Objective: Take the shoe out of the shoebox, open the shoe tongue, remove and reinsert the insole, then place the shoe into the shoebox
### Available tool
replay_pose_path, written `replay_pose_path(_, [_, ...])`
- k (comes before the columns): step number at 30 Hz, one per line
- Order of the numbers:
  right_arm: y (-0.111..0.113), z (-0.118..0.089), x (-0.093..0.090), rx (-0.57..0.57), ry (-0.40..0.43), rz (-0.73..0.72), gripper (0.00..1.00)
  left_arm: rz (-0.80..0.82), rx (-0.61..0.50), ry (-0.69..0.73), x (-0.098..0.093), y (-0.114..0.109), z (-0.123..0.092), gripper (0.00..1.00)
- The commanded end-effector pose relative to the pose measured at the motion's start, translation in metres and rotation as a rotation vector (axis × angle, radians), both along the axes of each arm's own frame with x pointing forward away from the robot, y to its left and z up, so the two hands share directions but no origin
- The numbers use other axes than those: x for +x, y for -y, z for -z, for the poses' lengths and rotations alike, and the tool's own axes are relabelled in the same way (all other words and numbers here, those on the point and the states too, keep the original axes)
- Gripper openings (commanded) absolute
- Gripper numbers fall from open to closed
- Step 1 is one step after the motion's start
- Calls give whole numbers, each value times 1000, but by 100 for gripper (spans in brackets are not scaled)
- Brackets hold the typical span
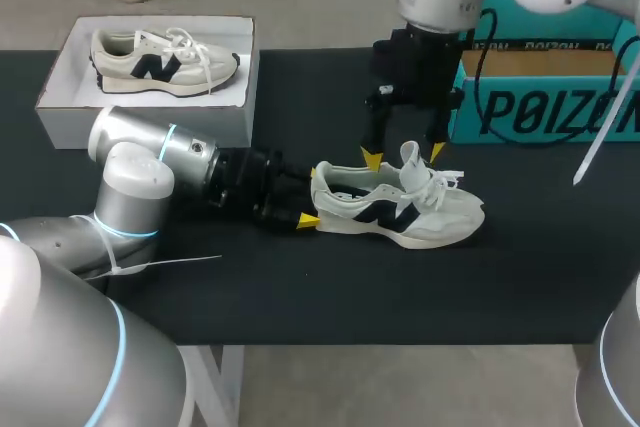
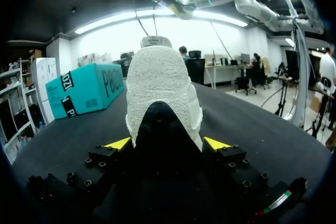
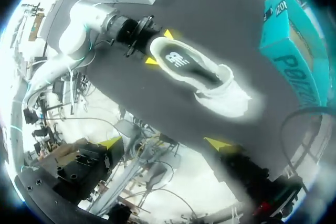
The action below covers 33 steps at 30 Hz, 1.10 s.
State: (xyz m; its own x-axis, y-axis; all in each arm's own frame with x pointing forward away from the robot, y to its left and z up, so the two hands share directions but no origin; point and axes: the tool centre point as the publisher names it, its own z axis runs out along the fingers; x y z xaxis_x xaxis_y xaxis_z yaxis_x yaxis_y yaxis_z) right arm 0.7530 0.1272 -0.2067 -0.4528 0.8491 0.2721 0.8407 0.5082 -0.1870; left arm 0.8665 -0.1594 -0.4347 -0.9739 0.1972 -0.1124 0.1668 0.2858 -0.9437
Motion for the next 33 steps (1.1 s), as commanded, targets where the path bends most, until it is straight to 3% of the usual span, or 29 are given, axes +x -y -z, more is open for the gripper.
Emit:
replay_pose_path(1, [-4, 2, 9, -22, -83, -93, 100, 1, -1, 1, 1, 1, 4, 0])
replay_pose_path(4, [-5, 2, 8, -54, -75, -116, 100, 1, -1, 1, 1, 1, 4, 0])
replay_pose_path(10, [-9, 1, 3, -113, 51, -226, 100, 1, -1, 1, 1, 1, 4, 0])
replay_pose_path(17, [-13, 7, -2, -38, 176, -414, 100, 1, -1, 1, 1, 1, 4, 0])
replay_pose_path(20, [-12, 12, 1, 30, 150, -464, 100, 1, -1, 1, 1, 1, 4, 0])
replay_pose_path(33, [-12, 12, 1, 30, 150, -464, 100, 1, -1, 1, 1, 1, 4, 0])
